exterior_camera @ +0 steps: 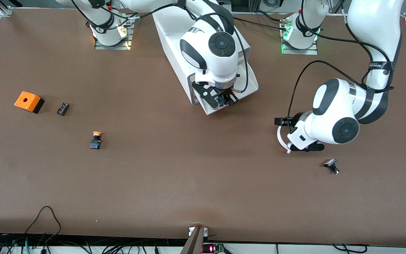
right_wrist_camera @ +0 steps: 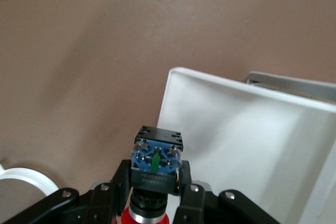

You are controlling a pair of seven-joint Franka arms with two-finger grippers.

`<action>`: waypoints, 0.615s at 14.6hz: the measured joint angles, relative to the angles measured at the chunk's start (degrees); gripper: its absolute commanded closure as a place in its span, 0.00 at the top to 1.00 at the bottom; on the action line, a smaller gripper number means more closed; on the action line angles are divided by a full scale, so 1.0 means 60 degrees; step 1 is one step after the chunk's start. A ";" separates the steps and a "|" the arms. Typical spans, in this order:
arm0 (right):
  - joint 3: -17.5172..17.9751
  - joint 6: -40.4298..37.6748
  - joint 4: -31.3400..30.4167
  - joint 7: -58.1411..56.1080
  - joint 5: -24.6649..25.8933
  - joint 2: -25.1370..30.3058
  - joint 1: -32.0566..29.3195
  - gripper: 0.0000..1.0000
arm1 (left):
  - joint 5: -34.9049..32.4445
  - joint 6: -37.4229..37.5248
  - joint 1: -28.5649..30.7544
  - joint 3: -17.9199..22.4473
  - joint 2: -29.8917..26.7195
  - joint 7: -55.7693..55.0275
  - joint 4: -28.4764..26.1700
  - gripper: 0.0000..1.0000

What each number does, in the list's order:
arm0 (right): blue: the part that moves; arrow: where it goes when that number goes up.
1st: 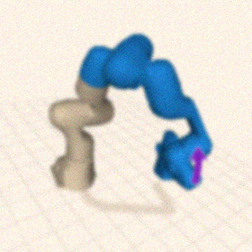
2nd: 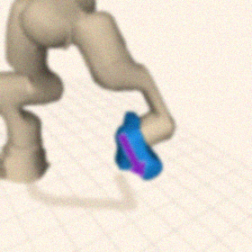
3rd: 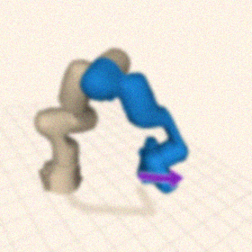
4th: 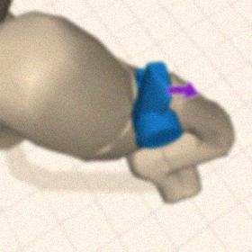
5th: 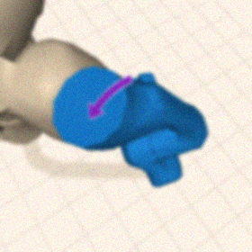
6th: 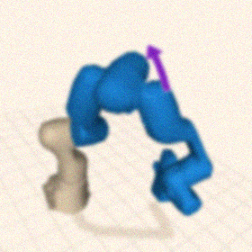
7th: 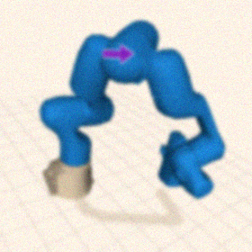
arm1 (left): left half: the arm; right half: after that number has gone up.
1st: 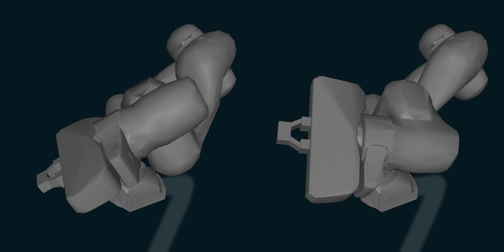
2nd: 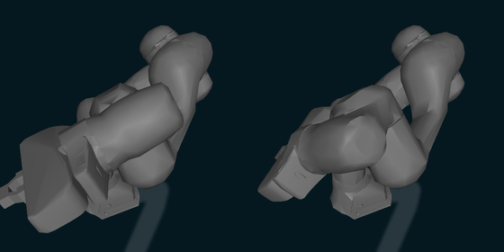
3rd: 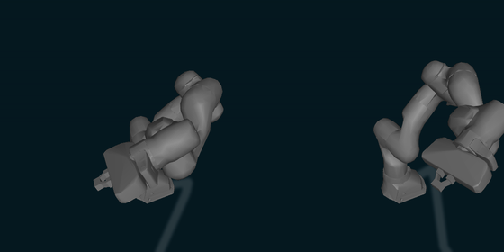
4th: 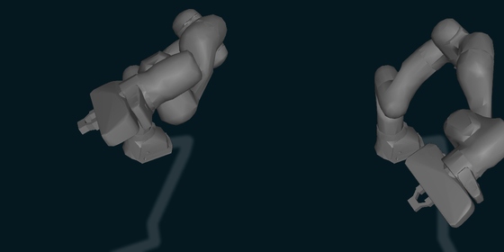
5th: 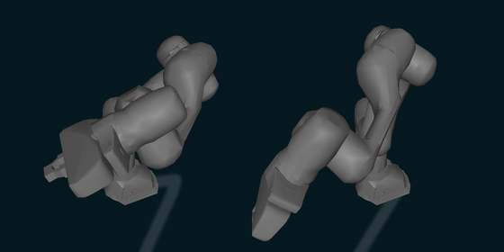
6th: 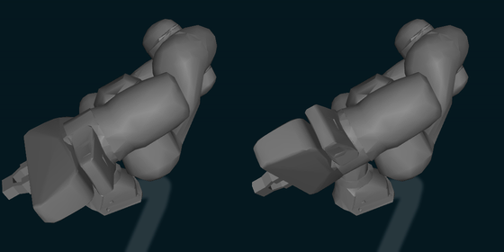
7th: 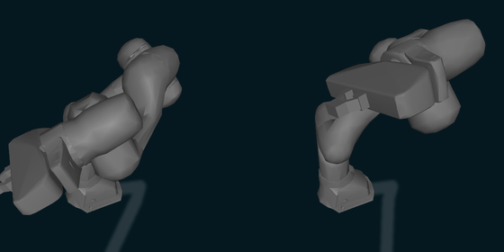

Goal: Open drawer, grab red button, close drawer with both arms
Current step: 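Push the drawer shut with the left gripper while the right gripper lifts out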

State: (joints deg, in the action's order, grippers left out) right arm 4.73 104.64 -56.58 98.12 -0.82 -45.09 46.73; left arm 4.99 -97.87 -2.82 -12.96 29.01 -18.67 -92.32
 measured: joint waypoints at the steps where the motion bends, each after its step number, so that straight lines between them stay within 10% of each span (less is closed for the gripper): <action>1: -0.0003 -0.0265 0.0117 -0.0494 -0.0016 0.0091 -0.0115 0.00 | 0.0001 -0.0191 -0.0025 -0.0091 -0.0002 -0.0501 -0.0239 1.00; 9: -0.0243 -0.2195 0.0076 -0.7177 -0.0069 0.0758 -0.1804 0.00 | 0.0004 -0.1376 -0.0173 -0.2208 -0.0157 -0.5298 -0.1080 1.00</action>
State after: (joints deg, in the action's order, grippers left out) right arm 3.27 91.47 -56.13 55.06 -1.23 -40.55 35.91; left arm 5.01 -106.13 -3.86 -26.21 28.06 -50.46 -98.80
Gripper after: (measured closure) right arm 0.595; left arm 0.004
